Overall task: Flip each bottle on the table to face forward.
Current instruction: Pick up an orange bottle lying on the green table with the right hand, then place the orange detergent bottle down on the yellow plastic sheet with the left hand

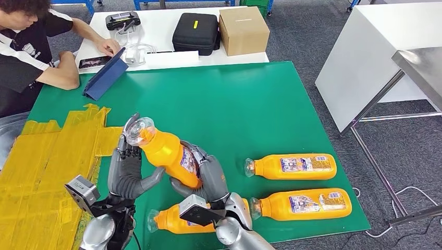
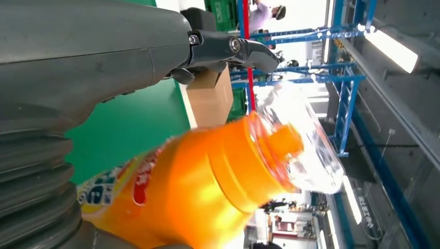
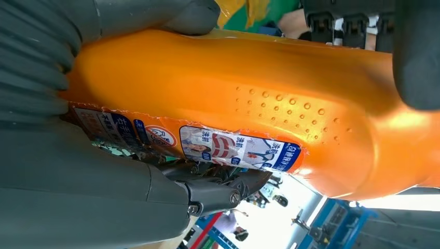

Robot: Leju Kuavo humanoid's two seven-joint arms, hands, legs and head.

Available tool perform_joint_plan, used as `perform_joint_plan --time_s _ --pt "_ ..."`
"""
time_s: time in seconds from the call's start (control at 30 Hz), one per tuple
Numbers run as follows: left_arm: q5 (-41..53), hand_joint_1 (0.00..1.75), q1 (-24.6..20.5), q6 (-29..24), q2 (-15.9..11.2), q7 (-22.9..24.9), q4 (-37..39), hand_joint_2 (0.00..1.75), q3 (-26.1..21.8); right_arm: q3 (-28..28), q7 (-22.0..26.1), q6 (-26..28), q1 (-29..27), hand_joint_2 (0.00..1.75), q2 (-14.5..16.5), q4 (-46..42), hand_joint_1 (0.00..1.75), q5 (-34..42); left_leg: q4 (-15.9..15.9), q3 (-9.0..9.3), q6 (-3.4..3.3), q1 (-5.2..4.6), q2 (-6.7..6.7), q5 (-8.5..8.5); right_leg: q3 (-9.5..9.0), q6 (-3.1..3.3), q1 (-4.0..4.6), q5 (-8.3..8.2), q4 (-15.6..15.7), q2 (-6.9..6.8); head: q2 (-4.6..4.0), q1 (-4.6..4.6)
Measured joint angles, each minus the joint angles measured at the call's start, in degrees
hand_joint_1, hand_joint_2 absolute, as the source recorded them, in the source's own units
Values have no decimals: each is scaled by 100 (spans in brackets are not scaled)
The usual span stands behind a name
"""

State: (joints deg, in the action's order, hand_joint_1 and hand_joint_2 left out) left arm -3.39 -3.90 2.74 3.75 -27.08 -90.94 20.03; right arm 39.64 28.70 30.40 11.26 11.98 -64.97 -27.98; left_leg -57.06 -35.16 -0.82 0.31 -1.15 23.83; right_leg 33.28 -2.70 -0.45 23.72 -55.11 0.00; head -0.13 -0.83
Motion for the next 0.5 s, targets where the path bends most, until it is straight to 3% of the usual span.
perform_joint_plan --time_s 0.37,0.5 --pt "10 0 -56 53 -106 20 72 175 85 66 -2 16 66 175 9 225 175 -4 0 0 0 1 0 0 2 0 1 0 0 0 0 0" --pt "-70 0 -118 354 -145 180 130 175 172 69 37 109 95 175 26 311 175 -37 0 0 0 0 0 0 1 0 0 0 0 0 0 0"
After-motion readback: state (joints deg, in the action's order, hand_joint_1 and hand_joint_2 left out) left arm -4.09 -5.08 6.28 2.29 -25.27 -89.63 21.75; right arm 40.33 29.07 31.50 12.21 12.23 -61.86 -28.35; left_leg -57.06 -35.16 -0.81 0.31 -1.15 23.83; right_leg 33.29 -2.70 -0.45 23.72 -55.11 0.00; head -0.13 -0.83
